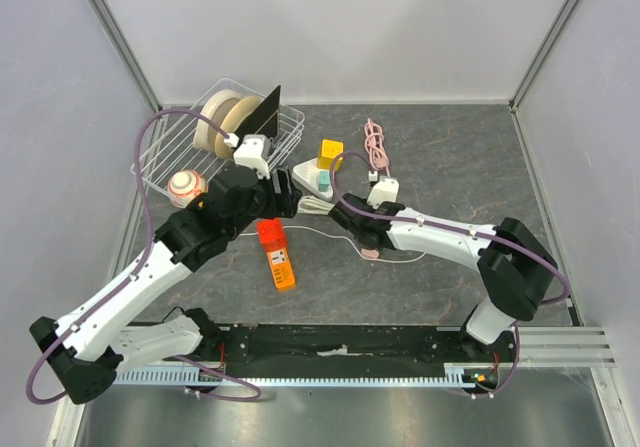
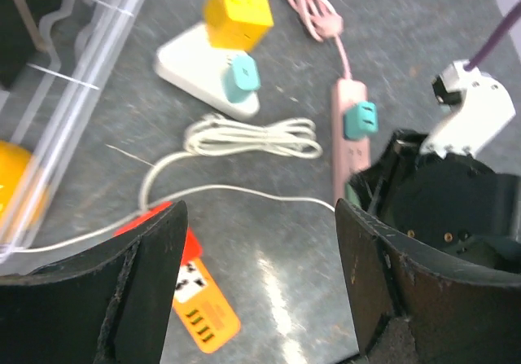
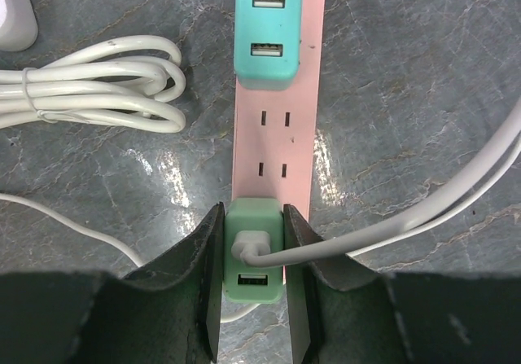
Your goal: Insert the plug
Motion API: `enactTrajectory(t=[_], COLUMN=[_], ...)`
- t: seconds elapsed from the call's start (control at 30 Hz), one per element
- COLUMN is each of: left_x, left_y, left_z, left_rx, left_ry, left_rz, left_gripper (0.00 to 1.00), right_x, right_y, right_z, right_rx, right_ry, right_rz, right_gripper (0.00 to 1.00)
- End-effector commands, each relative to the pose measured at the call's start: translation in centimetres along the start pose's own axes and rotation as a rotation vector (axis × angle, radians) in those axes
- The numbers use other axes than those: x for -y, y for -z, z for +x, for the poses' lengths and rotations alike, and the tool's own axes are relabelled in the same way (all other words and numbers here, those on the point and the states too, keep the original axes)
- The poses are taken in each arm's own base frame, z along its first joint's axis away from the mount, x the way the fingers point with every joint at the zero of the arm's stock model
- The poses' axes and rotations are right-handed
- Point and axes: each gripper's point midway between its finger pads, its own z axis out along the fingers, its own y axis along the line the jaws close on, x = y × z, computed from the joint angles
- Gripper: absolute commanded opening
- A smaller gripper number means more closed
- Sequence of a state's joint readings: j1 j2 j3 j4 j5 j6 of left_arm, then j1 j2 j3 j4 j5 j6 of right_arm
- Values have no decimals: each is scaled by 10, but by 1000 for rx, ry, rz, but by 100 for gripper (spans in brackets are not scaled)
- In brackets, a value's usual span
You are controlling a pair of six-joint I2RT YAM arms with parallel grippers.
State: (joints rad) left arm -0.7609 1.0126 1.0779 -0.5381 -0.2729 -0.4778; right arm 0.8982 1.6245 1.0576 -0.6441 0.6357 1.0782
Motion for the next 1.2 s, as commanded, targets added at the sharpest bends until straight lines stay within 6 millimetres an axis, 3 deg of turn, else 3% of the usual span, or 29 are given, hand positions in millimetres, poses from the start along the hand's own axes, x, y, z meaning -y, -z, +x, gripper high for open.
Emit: enactTrajectory(t=[0.0, 0.13, 0.37, 0.8, 1.03, 1.1, 1.13, 1.17], left_x=[-43, -75, -92, -100, -102, -102, -102, -102], left_y=[16, 15, 27, 26, 25, 26, 27, 27], left_z=[-32, -20, -27, -25, -26, -26, -27, -26], left_rx=[144, 189, 271, 273, 273, 276, 282, 282], left_ry=[-137, -150, -134, -134, -132, -131, -128, -128], left_rz=[-200, -287, -353, -379, -387, -387, -385, -387], left_gripper=[80, 80, 81, 81, 81, 81, 81, 81], right_x=[28, 33, 49, 61, 54, 44, 38, 30], right_y=[-20, -22, -21, -24, -22, -19, -15, -10], right_z=[66, 87, 126, 137, 131, 117, 108, 99], right_rx=[-181, -226, -292, -334, -324, -280, -254, -236], right_ry=[141, 148, 87, 93, 75, 83, 77, 88], right_rz=[147, 168, 182, 208, 170, 144, 124, 105], right_gripper=[0, 0, 0, 0, 0, 15, 33, 36])
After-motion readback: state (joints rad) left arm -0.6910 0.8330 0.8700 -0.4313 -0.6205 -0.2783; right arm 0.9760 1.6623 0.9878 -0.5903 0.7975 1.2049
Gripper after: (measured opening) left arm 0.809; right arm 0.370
